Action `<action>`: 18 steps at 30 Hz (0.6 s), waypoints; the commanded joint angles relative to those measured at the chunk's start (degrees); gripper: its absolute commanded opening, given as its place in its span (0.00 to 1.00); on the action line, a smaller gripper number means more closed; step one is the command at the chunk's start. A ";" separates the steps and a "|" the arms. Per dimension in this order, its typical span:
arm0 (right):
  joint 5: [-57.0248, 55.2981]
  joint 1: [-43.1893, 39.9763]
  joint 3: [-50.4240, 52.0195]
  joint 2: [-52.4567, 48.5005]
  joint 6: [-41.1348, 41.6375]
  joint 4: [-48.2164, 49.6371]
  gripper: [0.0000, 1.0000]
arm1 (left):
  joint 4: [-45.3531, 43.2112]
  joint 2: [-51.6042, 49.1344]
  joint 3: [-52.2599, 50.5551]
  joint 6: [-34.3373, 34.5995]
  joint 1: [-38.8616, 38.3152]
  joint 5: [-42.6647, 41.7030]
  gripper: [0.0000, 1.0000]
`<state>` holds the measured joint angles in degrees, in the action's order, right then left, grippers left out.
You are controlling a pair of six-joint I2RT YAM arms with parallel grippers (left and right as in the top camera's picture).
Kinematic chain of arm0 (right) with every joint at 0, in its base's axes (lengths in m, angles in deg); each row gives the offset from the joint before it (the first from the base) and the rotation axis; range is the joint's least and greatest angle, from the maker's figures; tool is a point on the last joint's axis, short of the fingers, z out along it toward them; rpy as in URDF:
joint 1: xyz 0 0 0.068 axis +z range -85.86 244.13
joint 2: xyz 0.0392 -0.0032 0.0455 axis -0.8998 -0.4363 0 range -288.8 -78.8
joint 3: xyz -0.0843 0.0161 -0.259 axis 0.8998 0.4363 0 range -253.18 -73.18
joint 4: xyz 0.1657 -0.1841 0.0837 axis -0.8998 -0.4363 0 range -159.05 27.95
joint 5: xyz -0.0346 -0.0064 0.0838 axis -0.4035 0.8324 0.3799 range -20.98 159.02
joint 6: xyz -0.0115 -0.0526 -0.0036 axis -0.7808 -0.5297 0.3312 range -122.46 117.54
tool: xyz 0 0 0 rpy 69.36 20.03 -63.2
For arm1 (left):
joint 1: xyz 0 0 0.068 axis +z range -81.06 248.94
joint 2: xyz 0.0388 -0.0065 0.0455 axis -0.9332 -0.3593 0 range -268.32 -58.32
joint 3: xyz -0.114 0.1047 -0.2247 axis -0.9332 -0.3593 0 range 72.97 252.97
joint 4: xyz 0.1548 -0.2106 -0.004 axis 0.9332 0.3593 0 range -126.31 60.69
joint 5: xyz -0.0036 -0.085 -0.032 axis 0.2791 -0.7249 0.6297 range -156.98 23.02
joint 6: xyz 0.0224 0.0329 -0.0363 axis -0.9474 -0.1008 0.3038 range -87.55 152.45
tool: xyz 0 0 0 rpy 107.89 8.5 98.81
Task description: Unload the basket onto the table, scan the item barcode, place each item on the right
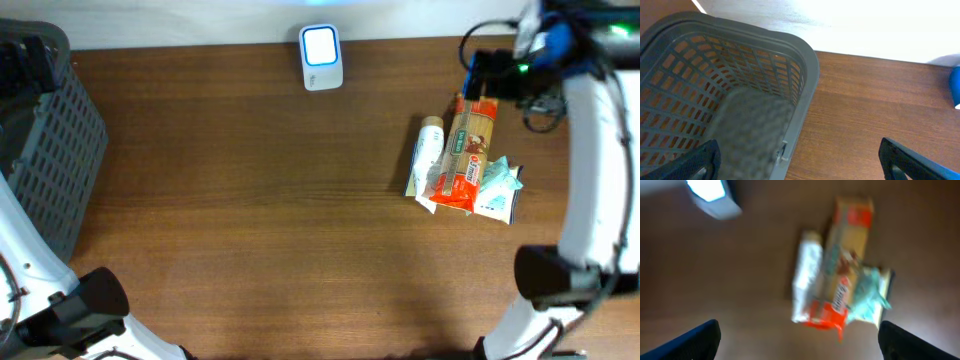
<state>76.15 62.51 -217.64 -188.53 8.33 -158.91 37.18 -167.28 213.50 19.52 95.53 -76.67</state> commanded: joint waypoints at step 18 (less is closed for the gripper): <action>-10.51 -0.02 88.19 78.44 -4.55 67.56 0.99 | -0.11 0.46 0.72 -0.85 0.11 -0.61 0.99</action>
<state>65.99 62.51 -144.31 -119.09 4.20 -102.28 37.14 -167.28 213.50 19.54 95.55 -76.69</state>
